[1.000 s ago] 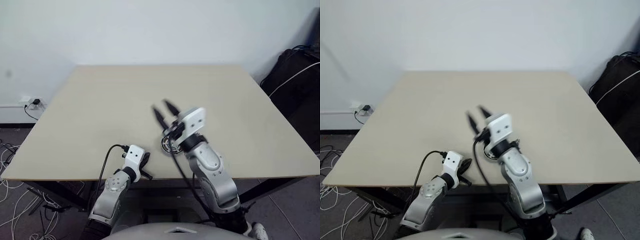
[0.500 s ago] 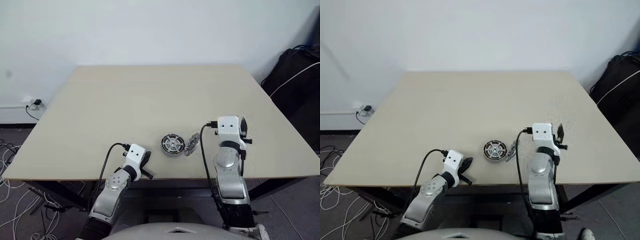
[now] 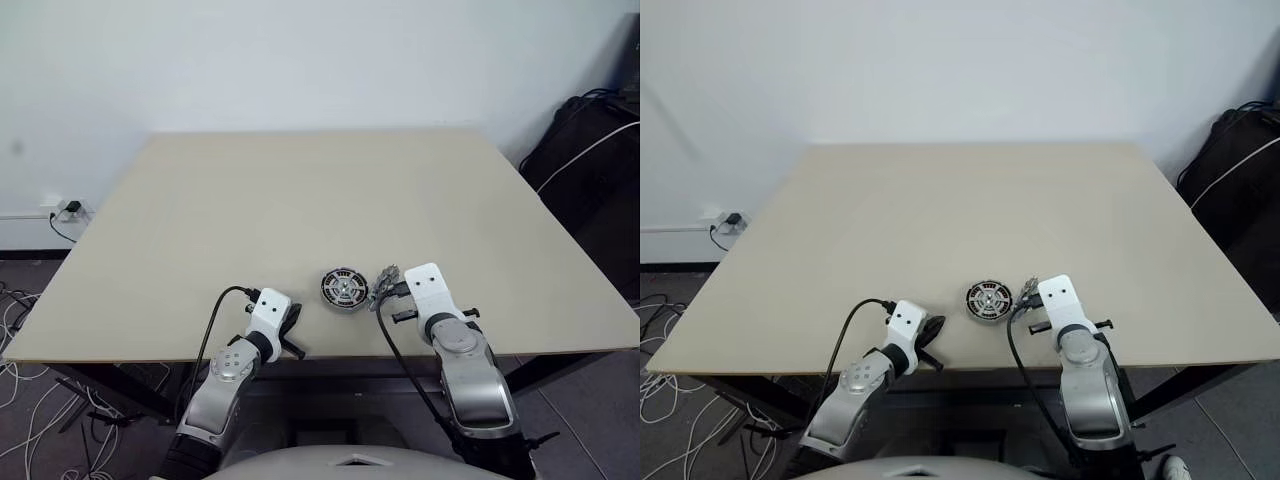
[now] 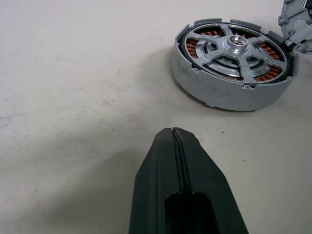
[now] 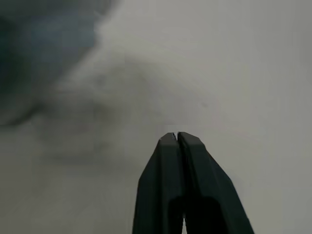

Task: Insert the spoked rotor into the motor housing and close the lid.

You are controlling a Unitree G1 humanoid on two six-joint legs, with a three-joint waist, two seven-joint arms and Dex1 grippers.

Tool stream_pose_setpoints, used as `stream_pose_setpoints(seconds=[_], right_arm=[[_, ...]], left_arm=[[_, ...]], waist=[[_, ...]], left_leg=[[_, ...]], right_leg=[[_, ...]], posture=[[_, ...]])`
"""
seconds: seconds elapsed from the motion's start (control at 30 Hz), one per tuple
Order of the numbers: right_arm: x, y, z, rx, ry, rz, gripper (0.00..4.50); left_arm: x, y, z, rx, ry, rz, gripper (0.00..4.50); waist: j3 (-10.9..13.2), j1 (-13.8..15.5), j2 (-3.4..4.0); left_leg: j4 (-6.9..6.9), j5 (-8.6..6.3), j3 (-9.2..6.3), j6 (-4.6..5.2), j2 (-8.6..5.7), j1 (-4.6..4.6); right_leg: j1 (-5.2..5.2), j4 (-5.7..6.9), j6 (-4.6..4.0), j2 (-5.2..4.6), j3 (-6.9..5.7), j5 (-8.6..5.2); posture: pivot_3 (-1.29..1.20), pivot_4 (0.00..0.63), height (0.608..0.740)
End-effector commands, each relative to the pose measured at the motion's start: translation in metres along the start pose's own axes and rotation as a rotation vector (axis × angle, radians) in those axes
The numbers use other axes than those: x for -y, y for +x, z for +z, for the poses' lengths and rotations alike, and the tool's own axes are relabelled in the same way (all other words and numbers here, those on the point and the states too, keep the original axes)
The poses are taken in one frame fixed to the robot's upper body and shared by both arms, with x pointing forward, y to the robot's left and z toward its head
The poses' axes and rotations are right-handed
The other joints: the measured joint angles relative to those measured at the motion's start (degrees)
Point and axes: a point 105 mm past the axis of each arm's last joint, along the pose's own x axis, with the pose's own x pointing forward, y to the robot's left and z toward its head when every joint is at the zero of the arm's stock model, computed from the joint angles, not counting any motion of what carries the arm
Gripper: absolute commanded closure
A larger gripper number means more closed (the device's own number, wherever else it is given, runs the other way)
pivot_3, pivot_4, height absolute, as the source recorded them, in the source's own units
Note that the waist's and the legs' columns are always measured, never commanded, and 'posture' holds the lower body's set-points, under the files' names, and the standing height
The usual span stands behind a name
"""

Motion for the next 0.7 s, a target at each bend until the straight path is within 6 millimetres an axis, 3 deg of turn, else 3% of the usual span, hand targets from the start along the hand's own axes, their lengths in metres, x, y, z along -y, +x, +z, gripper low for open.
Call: stream_pose_setpoints(seconds=[0.03, 0.37, 0.7], right_arm=[[-0.001, -0.007, 0.023, 0.089, 0.008, 0.046, 4.45], [-0.021, -0.015, 0.031, 0.098, 0.04, 0.246, 4.45], [-0.027, -0.012, 0.037, 0.129, 0.083, 0.281, 4.45]], left_arm=[[0.002, 0.001, 0.011, 0.036, 0.016, -0.012, 4.5], [0.002, 0.001, 0.01, 0.035, 0.012, -0.011, 4.5], [0.001, -0.001, 0.009, 0.03, 0.008, -0.005, 4.5]], waist=[[0.0, 0.0, -0.02], [0.1, 0.0, -0.1], [0.1, 0.0, -0.14]], left_leg=[[0.0, 0.0, 0.0, 0.0, 0.0, 0.0], [0.0, -0.01, -0.01, 0.01, 0.0, -0.03], [0.0, -0.01, -0.02, 0.01, 0.0, -0.03]], right_leg=[[0.0, 0.0, 0.0, 0.0, 0.0, 0.0], [-0.01, -0.02, 0.01, -0.03, -0.02, 0.01], [-0.01, -0.03, 0.02, -0.05, -0.04, 0.01]], posture=[[0.0, 0.0, 0.74], [0.0, 0.0, 0.74], [0.0, 0.0, 0.74]])
